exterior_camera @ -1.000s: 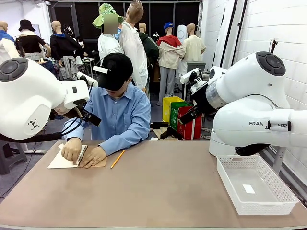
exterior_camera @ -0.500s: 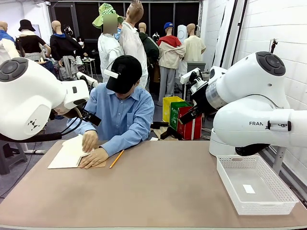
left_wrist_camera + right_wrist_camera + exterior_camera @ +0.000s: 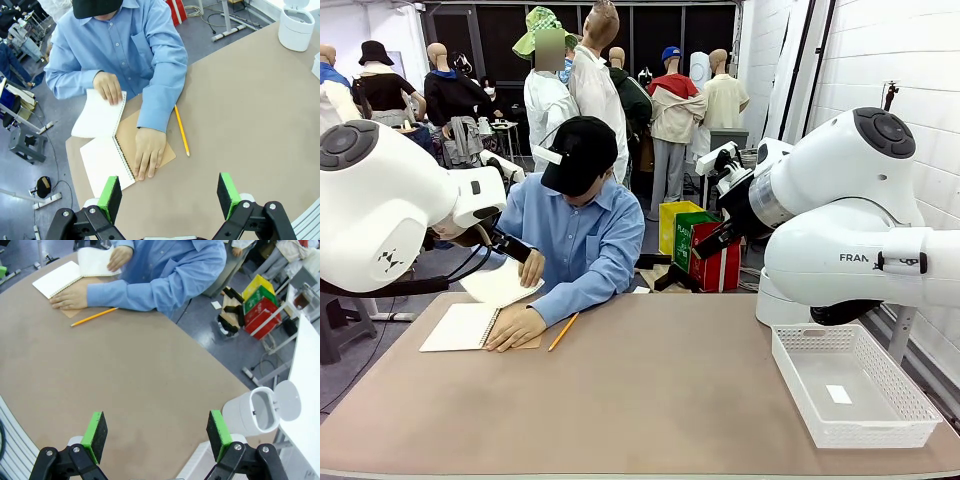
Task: Sort the paper based on its condition.
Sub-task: If a person hands you a paper, place it in the Organizing basket , and if it's crumpled, put it in the Trash can.
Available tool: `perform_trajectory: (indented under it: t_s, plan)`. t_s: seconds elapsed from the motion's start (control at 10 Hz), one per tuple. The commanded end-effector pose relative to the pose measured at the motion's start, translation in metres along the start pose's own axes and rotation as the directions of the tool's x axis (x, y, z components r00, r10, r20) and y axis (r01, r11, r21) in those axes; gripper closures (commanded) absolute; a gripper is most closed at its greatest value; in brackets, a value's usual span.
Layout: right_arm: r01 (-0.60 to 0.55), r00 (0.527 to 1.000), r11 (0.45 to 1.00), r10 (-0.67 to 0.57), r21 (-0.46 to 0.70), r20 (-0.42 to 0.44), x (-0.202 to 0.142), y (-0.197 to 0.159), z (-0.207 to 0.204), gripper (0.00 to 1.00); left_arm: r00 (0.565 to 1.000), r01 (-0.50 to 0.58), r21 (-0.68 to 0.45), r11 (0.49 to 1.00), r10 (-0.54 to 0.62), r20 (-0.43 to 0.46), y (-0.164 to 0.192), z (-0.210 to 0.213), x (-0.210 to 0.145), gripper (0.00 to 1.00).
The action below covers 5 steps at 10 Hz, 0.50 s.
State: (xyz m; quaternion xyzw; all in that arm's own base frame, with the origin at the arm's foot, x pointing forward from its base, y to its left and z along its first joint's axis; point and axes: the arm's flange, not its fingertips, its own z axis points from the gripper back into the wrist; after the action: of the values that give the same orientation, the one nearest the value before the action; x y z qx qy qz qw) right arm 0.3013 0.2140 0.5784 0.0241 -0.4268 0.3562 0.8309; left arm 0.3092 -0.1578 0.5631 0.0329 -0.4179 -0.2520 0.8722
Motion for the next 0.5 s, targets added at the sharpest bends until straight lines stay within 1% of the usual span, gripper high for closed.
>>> perform_trajectory:
  t_s: [0.0,0.4]
  plan:
    - [-0.003,1.000,1.000,0.003,-0.004,-0.002,0.0001,0.0010,-0.0002,0.00,1.000,0.013,0.005,1.000,-0.013,0.005,0.0010,-0.0007,0.0005,0.00]
    - [-0.003,1.000,1.000,0.003,-0.004,-0.002,0.0001,0.0010,-0.0002,0.00,1.000,0.013,0.005,1.000,-0.013,0.005,0.0010,-0.0007,0.0005,0.00]
